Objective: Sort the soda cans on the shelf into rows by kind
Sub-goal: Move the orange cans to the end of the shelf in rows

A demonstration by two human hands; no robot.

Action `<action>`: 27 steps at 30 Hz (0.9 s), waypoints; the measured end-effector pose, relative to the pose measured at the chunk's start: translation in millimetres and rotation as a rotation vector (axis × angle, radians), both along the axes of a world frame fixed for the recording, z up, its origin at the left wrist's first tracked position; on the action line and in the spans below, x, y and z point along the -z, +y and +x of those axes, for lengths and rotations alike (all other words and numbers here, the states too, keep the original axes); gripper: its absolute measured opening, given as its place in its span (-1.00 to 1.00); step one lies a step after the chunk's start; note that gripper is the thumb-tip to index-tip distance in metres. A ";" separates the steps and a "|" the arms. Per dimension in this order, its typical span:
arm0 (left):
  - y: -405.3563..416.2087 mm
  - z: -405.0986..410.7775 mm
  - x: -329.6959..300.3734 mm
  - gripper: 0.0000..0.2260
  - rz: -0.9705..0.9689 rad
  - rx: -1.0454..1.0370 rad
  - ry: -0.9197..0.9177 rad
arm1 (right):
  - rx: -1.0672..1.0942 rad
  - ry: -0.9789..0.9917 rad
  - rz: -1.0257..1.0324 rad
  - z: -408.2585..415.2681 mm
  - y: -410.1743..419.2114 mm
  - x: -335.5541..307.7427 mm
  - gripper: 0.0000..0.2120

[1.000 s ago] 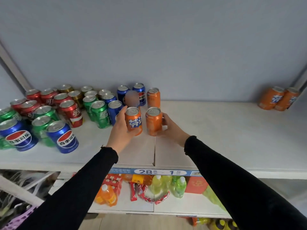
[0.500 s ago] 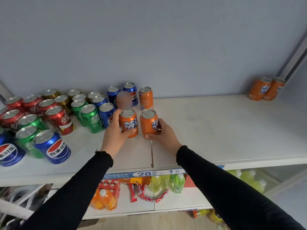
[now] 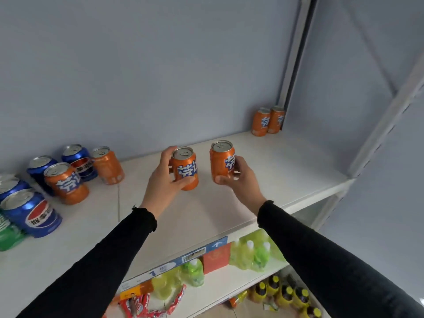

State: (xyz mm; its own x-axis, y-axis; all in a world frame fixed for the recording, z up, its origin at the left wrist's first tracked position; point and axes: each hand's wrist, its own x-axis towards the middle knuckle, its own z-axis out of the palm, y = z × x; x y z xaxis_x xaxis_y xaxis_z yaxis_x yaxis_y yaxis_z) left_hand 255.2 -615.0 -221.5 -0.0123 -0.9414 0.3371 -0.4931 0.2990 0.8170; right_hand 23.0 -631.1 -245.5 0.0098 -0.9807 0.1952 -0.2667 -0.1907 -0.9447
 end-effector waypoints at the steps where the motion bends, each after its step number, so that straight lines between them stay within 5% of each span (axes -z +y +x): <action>1: -11.4 -22.0 0.1 -0.25 0.003 0.021 0.008 | 0.042 -0.001 0.001 -23.5 -6.8 -0.5 -0.33; 13: -155.3 -264.0 7.6 -0.29 0.056 0.048 0.063 | 0.200 -0.012 0.085 -248.1 -146.1 12.3 -0.42; 18: -202.5 -312.6 11.0 -0.31 0.098 0.021 0.060 | 0.152 0.060 0.094 -269.5 -201.0 9.3 -0.51; 27: -239.3 -323.1 21.1 -0.26 0.094 -0.073 0.013 | 0.153 0.115 0.039 -261.5 -242.5 22.7 -0.30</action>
State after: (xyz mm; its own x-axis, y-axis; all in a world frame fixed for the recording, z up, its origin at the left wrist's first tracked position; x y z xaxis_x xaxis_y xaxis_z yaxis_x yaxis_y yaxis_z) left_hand -67.9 -854.3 -242.5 0.0609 -0.9672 0.2465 -0.4999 0.1842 0.8463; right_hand -238.5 -873.6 -268.3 -0.1201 -0.9793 0.1629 -0.3966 -0.1031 -0.9122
